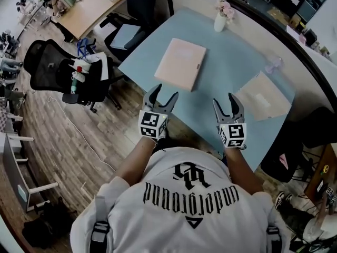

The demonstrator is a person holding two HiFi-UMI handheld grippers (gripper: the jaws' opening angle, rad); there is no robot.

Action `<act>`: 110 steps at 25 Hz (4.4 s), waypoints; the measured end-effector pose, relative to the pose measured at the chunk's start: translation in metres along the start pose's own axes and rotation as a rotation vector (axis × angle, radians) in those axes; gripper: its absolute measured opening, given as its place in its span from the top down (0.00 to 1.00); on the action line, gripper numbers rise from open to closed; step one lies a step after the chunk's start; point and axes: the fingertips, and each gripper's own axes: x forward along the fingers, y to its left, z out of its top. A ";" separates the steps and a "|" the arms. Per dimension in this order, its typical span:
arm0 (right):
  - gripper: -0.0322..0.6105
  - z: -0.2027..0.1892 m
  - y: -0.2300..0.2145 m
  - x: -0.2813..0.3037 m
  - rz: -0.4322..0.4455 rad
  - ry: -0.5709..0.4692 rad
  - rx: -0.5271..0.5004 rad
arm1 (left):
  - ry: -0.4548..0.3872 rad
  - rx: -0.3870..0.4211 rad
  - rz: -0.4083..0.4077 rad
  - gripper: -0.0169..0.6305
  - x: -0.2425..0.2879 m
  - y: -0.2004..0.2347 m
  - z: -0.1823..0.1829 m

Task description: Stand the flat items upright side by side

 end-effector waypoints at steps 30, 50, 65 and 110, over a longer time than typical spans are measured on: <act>0.50 -0.083 0.045 0.243 -0.076 0.341 0.244 | 0.354 -0.076 -0.298 0.49 0.140 0.206 -0.100; 0.40 -0.249 -0.015 0.337 0.079 0.669 0.755 | 0.803 -0.412 -0.415 0.40 0.292 0.203 -0.255; 0.42 -0.226 -0.008 0.331 0.071 0.662 0.706 | 0.772 -0.337 -0.403 0.44 0.284 0.201 -0.232; 0.48 -0.094 -0.072 -0.115 -0.552 0.303 0.107 | 0.236 0.154 -0.524 0.43 0.113 -0.172 -0.059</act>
